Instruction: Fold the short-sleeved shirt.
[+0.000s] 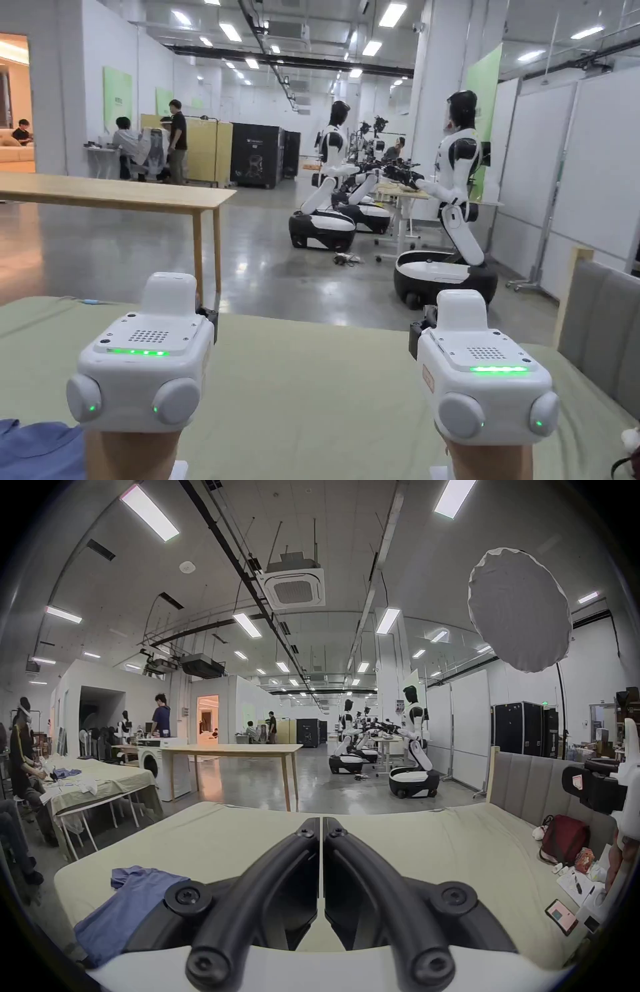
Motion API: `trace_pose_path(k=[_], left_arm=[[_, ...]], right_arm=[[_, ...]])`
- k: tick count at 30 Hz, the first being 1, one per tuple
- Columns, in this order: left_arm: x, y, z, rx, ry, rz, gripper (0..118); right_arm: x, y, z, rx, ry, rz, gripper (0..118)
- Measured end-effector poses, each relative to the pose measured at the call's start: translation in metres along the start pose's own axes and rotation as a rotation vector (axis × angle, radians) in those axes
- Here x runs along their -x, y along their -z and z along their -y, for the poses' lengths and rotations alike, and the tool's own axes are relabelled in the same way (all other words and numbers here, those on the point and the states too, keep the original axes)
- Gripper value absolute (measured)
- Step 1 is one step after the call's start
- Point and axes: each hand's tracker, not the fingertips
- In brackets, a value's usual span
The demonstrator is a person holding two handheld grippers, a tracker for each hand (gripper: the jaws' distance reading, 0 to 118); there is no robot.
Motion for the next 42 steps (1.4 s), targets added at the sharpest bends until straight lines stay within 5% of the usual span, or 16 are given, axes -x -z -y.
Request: trace_pose_path(k=[5,14,19,22,26,29,30,32,42], left_arm=[[0.047,-0.019,0.009,0.010,0.009,-0.104,0],[0.183,-0.064,0.049,0.126,0.010,-0.391,0],[0.242,-0.021,0.080,0.606,-0.003,-0.323,0],[0.278,0.017,0.123,0.932,-0.157,-0.201,0],[0.310,0.065,0.172,0.995,-0.146,-0.256,0],[0.322,0.097,0.200,0.996,-0.176,-0.244,38],[0.325,0.110,0.210,1.002,-0.184,-0.244,38],[0.325,0.127,0.225,1.021,-0.176,-0.238,116],[0.323,0.177,0.277,1.063,-0.112,-0.267,117]], right_arm=[[0.057,0.013,0.005,0.002,0.016,-0.119,3],[0.227,-0.012,0.020,-0.021,-0.021,-0.469,3],[0.289,-0.013,0.038,0.002,-0.061,-0.597,3],[0.313,-0.006,0.047,0.037,-0.076,-0.649,4],[0.336,0.010,0.064,0.078,-0.083,-0.673,3],[0.348,0.023,0.079,0.109,-0.089,-0.671,4],[0.351,0.030,0.085,0.123,-0.092,-0.671,4],[0.356,0.040,0.093,0.144,-0.100,-0.663,4],[0.355,0.081,0.127,0.257,-0.116,-0.606,4]])
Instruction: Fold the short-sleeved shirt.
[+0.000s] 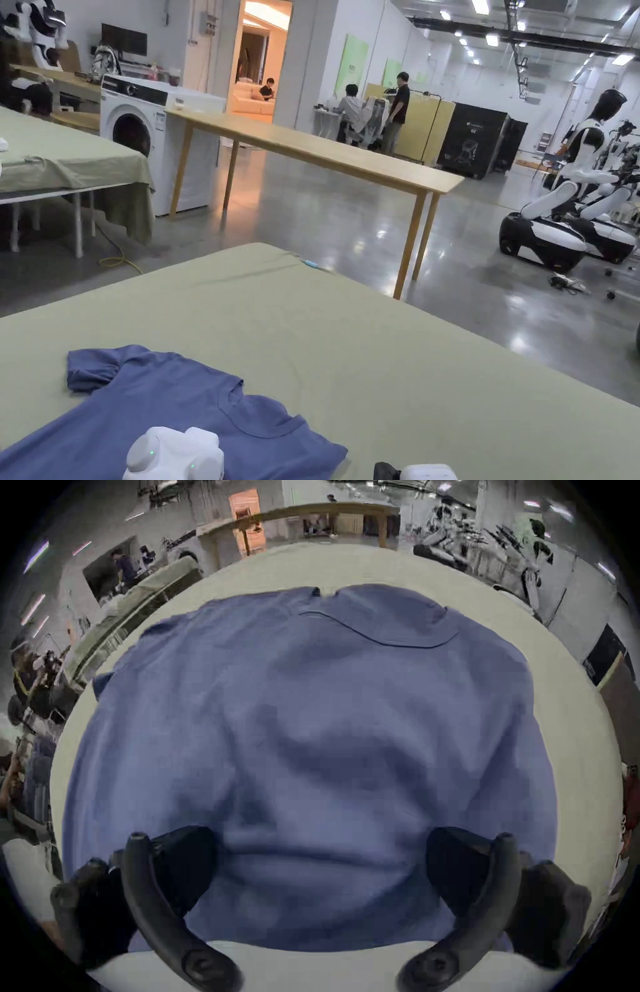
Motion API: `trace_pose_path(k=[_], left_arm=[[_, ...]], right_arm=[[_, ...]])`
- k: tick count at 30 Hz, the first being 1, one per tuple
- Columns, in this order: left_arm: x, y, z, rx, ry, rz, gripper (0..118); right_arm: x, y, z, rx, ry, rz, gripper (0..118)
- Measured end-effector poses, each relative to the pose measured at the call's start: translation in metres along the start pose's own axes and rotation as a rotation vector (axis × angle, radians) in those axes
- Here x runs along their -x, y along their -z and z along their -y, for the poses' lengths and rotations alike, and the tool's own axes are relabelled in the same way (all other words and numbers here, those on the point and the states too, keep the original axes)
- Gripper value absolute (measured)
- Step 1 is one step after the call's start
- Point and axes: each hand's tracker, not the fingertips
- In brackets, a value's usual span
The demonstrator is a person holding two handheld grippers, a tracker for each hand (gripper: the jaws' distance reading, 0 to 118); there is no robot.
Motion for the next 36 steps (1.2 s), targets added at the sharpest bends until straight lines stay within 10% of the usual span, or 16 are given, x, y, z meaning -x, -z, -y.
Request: trace_pose_path(k=[1,6,17,36], left_arm=[[-0.011,-0.021,0.013,-0.021,0.000,-0.010,114],[0.001,-0.036,0.017,-0.112,0.034,-0.039,2],[-0.057,-0.078,0.008,-0.206,0.054,0.227,0],[-0.513,-0.230,0.069,-0.331,0.519,0.841,0]], right_arm=[[-0.003,0.000,0.001,0.003,0.005,0.005,3],[-0.014,-0.011,0.003,0.004,0.052,0.012,4],[-0.066,-0.070,0.012,-0.021,0.108,0.112,4],[-0.266,-0.279,0.091,0.008,0.251,0.592,4]])
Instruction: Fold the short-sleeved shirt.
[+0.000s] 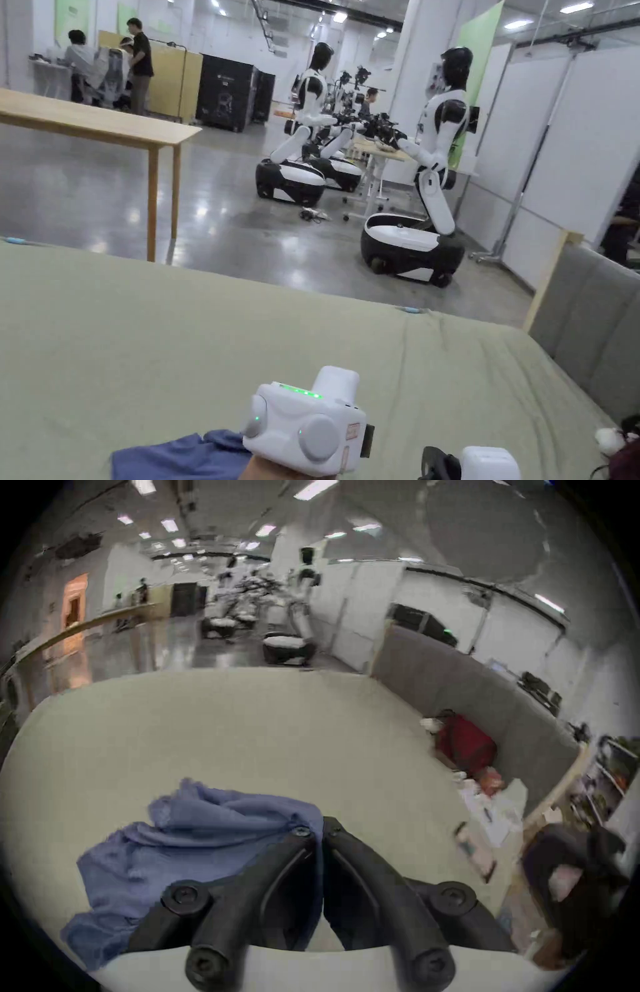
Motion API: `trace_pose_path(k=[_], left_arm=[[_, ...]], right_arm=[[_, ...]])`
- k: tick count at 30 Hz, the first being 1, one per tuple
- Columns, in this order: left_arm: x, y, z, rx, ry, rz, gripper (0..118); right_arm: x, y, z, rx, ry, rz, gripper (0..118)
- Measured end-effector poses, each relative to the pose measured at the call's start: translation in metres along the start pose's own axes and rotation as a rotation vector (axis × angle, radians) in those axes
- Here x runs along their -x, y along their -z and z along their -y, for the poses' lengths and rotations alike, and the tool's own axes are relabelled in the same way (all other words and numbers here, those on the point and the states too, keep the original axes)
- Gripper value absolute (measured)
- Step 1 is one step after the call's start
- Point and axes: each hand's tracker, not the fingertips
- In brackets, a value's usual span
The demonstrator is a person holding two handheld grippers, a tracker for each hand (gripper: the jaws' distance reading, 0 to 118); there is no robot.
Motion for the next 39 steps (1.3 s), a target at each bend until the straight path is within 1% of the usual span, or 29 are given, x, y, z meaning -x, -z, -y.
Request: trace_pose_path(k=[3,5,7,8,10,13,14,15,16,17,18,19,20,22,24,27,28,29,30,31,33,35,36,37,39], left_arm=[[-0.043,0.028,-0.003,0.034,0.029,0.053,0],[-0.054,0.050,0.010,0.093,0.047,0.032,0],[-0.053,0.071,0.031,0.156,0.057,-0.041,0],[-0.049,0.080,0.041,0.198,0.049,-0.079,0],[-0.038,0.089,0.057,0.228,0.023,-0.101,0],[-0.036,0.080,0.065,0.212,0.031,-0.094,0],[-0.038,0.072,0.063,0.170,0.048,-0.117,0],[-0.038,0.062,0.061,0.127,0.050,-0.130,8],[-0.037,0.050,0.060,0.091,0.047,-0.124,23],[-0.036,0.033,0.059,0.047,0.053,-0.122,65],[-0.036,0.016,0.061,0.011,0.079,-0.132,92],[-0.034,-0.014,0.066,-0.079,0.109,-0.161,102],[-0.033,-0.030,0.069,-0.120,0.120,-0.182,102],[-0.021,-0.084,0.081,-0.231,0.129,-0.236,102],[-0.004,-0.128,0.095,-0.294,0.119,-0.278,102],[0.028,-0.183,0.122,-0.296,0.109,-0.384,101],[0.036,-0.198,0.135,-0.306,0.097,-0.438,98],[0.045,-0.208,0.143,-0.300,0.078,-0.475,79],[0.055,-0.218,0.153,-0.285,0.069,-0.497,44],[0.064,-0.226,0.161,-0.275,0.045,-0.535,2],[0.080,-0.235,0.175,-0.248,-0.009,-0.609,0],[0.100,-0.246,0.182,-0.205,-0.101,-0.526,0],[0.108,-0.247,0.184,-0.200,-0.125,-0.549,0],[0.115,-0.246,0.184,-0.182,-0.118,-0.578,0],[0.133,-0.239,0.181,-0.121,-0.126,-0.588,0]], right_arm=[[-0.032,-0.006,0.008,0.010,0.013,0.045,4],[-0.049,-0.008,0.015,0.019,0.017,0.065,4],[-0.061,-0.009,0.021,0.026,0.027,0.076,4],[-0.064,-0.008,0.024,0.031,0.034,0.078,4],[-0.068,-0.007,0.027,0.041,0.040,0.077,4],[-0.068,-0.007,0.029,0.041,0.043,0.068,4],[-0.067,-0.008,0.028,0.039,0.045,0.063,4],[-0.065,-0.009,0.027,0.037,0.044,0.059,4],[-0.062,-0.011,0.026,0.034,0.042,0.056,4],[-0.060,-0.013,0.024,0.029,0.038,0.048,4],[-0.057,-0.015,0.023,0.024,0.034,0.043,3],[-0.052,-0.017,0.021,0.017,0.030,0.039,3],[-0.050,-0.018,0.021,0.013,0.032,0.033,4],[-0.040,-0.021,0.019,0.002,0.042,0.006,4],[-0.027,-0.024,0.019,-0.005,0.041,-0.008,4],[-0.003,-0.030,0.028,-0.016,0.025,-0.026,4],[0.005,-0.033,0.032,-0.029,0.018,-0.035,4],[0.010,-0.035,0.036,-0.043,0.012,-0.035,4],[0.015,-0.036,0.039,-0.051,0.009,-0.036,4],[0.019,-0.037,0.042,-0.054,0.012,-0.038,4],[0.024,-0.037,0.048,-0.056,0.022,-0.041,4],[0.027,-0.036,0.050,-0.048,0.015,-0.040,4],[0.028,-0.035,0.050,-0.045,0.015,-0.038,3],[0.027,-0.036,0.050,-0.042,0.030,-0.036,4],[0.025,-0.036,0.052,-0.035,0.069,-0.043,3]])
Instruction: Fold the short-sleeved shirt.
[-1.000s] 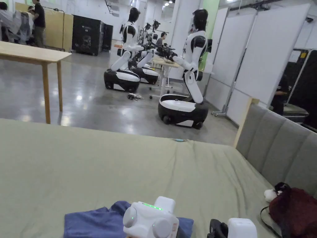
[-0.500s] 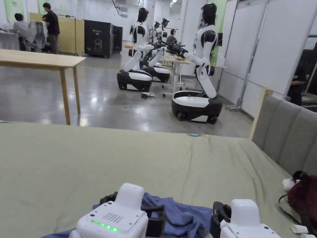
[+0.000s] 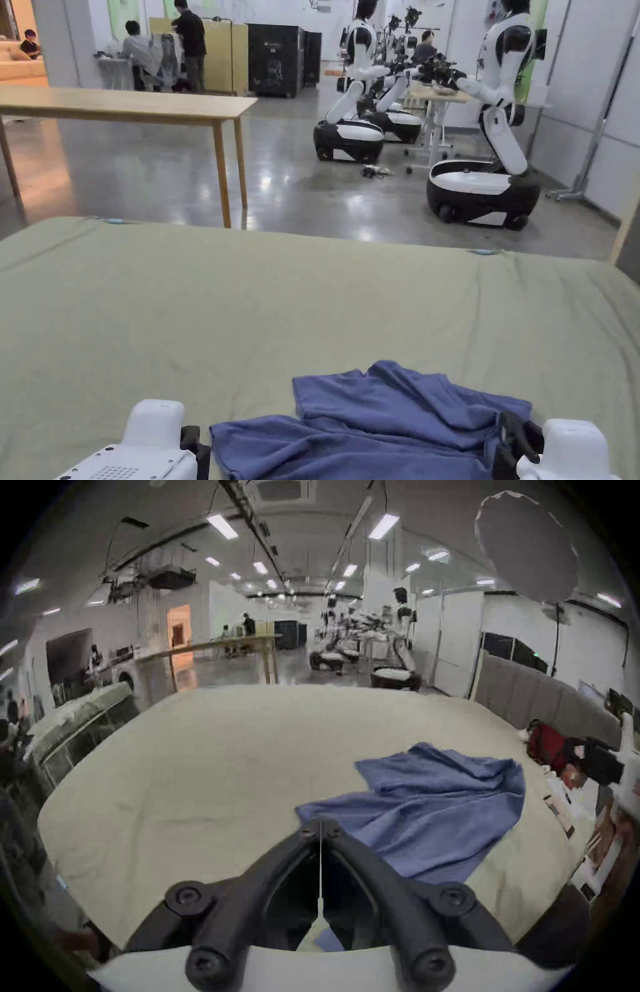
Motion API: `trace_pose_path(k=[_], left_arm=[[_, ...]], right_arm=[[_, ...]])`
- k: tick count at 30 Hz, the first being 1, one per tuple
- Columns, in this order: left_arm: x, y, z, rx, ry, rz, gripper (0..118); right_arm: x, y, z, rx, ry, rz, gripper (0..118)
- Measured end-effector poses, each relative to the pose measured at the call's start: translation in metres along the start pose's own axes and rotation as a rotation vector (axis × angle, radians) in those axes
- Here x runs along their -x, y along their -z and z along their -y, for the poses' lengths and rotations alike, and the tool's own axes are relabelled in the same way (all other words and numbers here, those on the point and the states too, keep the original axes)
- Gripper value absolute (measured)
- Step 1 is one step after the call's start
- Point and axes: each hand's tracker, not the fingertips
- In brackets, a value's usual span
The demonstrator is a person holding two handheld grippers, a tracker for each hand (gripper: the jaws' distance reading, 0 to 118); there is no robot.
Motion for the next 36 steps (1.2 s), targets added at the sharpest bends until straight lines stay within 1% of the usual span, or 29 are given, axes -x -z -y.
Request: trace_pose_path(k=[3,5,7,8,9,10,11,12,13,14,16,17,18,19,20,21,22,23,24,25,26,28,30,32,33,34,35,36], left_arm=[[0.005,0.034,-0.010,0.090,0.026,0.004,0],[0.007,0.063,-0.016,0.156,0.063,0.037,0],[0.004,0.094,-0.022,0.169,0.101,0.009,0],[0.003,0.105,-0.024,0.163,0.129,-0.021,6],[0.003,0.117,-0.027,0.167,0.144,-0.035,35],[0.000,0.129,-0.028,0.206,0.163,-0.030,81],[0.001,0.140,-0.027,0.246,0.179,-0.032,118],[-0.002,0.146,-0.027,0.174,0.229,-0.025,115],[-0.006,0.159,-0.026,0.229,0.203,-0.065,113],[-0.004,0.167,-0.026,0.253,0.215,-0.074,113],[-0.006,0.186,-0.023,0.259,0.212,-0.089,113],[-0.007,0.196,-0.020,0.270,0.209,-0.089,108],[0.000,0.195,-0.018,0.292,0.204,-0.084,99],[-0.001,0.202,-0.015,0.313,0.205,-0.084,84],[-0.005,0.209,-0.010,0.329,0.220,-0.090,60],[-0.009,0.213,-0.003,0.350,0.247,-0.074,49],[-0.011,0.209,0.000,0.349,0.249,-0.036,42],[-0.018,0.202,-0.001,0.311,0.294,-0.066,16],[-0.023,0.197,-0.003,0.304,0.324,-0.045,0],[-0.029,0.191,-0.003,0.282,0.345,-0.080,0],[-0.025,0.183,-0.006,0.249,0.351,-0.079,0],[-0.022,0.168,-0.012,0.242,0.310,-0.062,0],[-0.018,0.148,-0.021,0.207,0.255,-0.018,0],[-0.021,0.124,-0.029,0.144,0.256,-0.020,0],[-0.022,0.116,-0.032,0.141,0.250,-0.015,0],[-0.022,0.107,-0.037,0.134,0.242,-0.010,0],[-0.024,0.102,-0.038,0.124,0.242,-0.010,0],[-0.026,0.098,-0.039,0.122,0.244,-0.008,0]], right_arm=[[-0.003,0.002,0.002,0.013,0.017,0.000,3],[-0.005,0.004,0.005,0.023,0.017,-0.002,4],[-0.008,0.007,0.008,0.033,0.008,0.000,4],[-0.010,0.008,0.009,0.038,0.006,0.002,3],[-0.014,0.009,0.010,0.044,0.006,0.003,3],[-0.017,0.011,0.011,0.051,0.005,0.008,4],[-0.020,0.013,0.011,0.056,0.004,0.016,4],[-0.025,0.014,0.011,0.063,0.008,0.023,4],[-0.031,0.016,0.012,0.067,0.016,0.026,4],[-0.035,0.017,0.012,0.070,0.023,0.031,4],[-0.044,0.023,0.012,0.085,0.032,0.044,4],[-0.049,0.026,0.012,0.091,0.034,0.049,4],[-0.052,0.028,0.011,0.097,0.037,0.056,3],[-0.057,0.031,0.011,0.105,0.041,0.061,4],[-0.062,0.035,0.010,0.119,0.047,0.063,4],[-0.067,0.039,0.011,0.131,0.051,0.065,4],[-0.072,0.045,0.011,0.148,0.053,0.073,4],[-0.078,0.052,0.009,0.166,0.051,0.082,4],[-0.084,0.059,0.008,0.185,0.051,0.090,4],[-0.090,0.069,0.006,0.209,0.043,0.098,4],[-0.097,0.081,0.005,0.229,0.032,0.111,4],[-0.112,0.110,0.000,0.281,-0.004,0.128,4],[-0.126,0.143,-0.003,0.348,-0.009,0.135,4],[-0.143,0.184,-0.005,0.437,0.026,0.106,4],[-0.150,0.202,-0.003,0.489,0.033,0.111,4],[-0.156,0.223,-0.001,0.558,0.050,0.118,7],[-0.162,0.239,0.002,0.590,0.064,0.130,25],[-0.165,0.248,0.006,0.575,0.081,0.119,54]])
